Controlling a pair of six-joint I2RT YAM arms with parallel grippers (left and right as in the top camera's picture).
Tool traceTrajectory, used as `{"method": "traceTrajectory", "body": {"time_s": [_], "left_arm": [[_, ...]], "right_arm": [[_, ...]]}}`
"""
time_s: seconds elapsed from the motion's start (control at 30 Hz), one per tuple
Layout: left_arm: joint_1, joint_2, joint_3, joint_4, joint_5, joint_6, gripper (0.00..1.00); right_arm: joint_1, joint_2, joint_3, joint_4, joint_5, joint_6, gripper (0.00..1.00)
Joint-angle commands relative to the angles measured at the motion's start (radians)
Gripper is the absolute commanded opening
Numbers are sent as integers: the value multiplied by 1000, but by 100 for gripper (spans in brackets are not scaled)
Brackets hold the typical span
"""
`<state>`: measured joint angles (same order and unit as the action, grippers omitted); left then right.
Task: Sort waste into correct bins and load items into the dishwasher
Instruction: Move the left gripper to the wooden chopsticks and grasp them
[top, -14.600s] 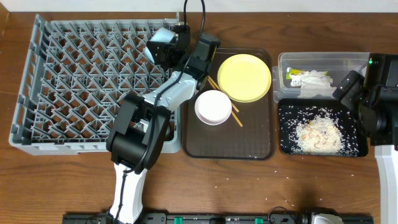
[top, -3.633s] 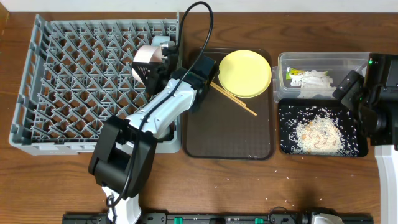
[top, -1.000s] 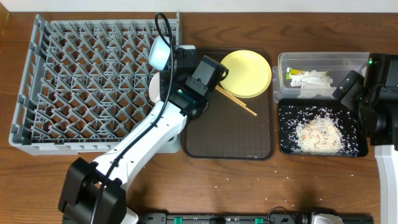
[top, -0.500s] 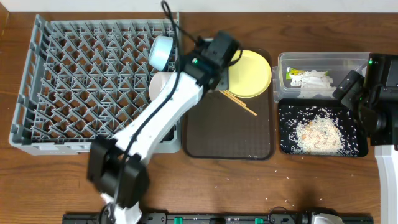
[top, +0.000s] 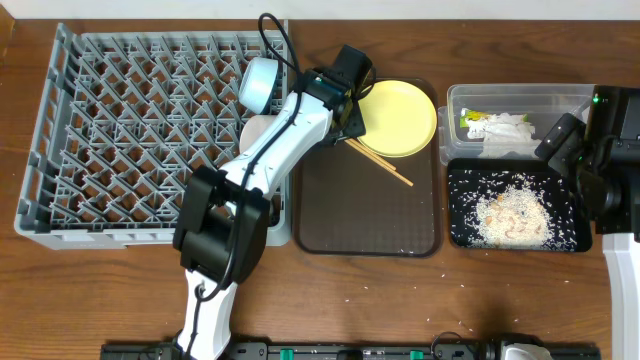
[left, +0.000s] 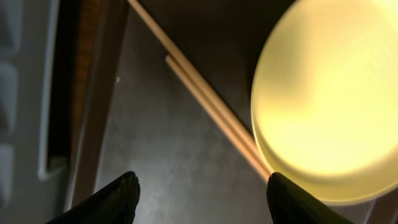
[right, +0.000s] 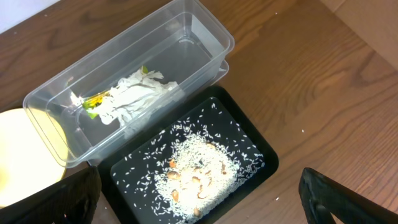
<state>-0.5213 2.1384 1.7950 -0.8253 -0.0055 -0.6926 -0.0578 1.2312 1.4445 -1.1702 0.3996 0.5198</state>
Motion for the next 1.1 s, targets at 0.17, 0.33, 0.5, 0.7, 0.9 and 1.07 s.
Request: {"method": "traceTrajectory", "body": {"time_s": [0.17, 0.33, 0.5, 0.7, 0.9, 1.07], "left_arm": [[-1, 102, 9, 28, -101, -214, 64], [-2, 140, 9, 55, -114, -275, 63], [-2, 179, 9, 64, -95, -298, 63], [-6, 183, 7, 65, -89, -297, 62], [-17, 183, 7, 12, -44, -296, 62], [-43, 183, 7, -57, 47, -293, 62]], "right_arm": [[-3, -1, 5, -1, 11, 18, 99], [-3, -1, 5, -1, 11, 18, 99], [-3, -1, 5, -1, 11, 18, 99], [-3, -1, 5, -1, 11, 18, 99], [-3, -1, 5, -1, 11, 18, 99], [-3, -1, 5, -1, 11, 18, 99]]}}
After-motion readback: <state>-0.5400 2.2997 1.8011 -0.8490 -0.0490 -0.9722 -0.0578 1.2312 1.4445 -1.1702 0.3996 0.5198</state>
